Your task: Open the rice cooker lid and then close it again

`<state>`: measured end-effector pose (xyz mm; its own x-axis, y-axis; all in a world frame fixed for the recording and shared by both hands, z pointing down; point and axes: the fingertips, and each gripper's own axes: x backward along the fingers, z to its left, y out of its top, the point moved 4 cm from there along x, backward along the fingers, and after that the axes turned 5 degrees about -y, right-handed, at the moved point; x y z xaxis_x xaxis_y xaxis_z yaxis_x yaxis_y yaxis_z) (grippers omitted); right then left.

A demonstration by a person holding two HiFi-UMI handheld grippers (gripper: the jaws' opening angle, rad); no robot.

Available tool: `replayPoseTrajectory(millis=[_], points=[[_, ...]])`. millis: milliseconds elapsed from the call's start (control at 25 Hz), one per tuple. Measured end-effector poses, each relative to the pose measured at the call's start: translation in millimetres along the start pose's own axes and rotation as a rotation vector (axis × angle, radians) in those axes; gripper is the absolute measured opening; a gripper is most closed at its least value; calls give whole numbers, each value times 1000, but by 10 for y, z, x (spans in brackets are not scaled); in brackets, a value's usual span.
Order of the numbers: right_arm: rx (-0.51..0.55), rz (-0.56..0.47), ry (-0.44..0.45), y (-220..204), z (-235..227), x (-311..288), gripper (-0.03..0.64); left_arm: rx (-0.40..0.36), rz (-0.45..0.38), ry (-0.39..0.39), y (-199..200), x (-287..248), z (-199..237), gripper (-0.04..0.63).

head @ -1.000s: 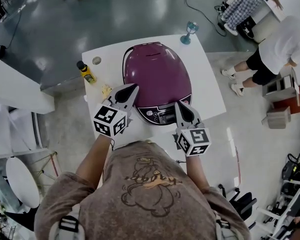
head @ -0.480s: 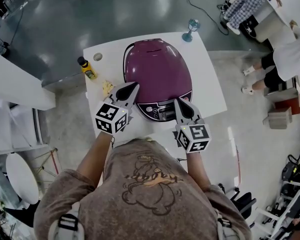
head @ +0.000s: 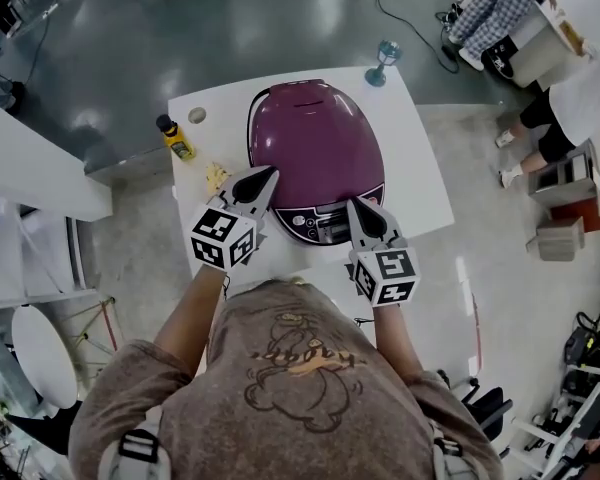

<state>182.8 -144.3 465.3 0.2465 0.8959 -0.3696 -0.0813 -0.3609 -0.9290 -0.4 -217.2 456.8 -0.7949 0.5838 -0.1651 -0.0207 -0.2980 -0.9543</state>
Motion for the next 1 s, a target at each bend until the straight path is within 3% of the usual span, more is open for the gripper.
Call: replayPoseTrajectory(millis=[1000], points=[[32, 11, 26, -7, 8, -19, 0, -5, -7, 30, -2, -4, 3, 20]])
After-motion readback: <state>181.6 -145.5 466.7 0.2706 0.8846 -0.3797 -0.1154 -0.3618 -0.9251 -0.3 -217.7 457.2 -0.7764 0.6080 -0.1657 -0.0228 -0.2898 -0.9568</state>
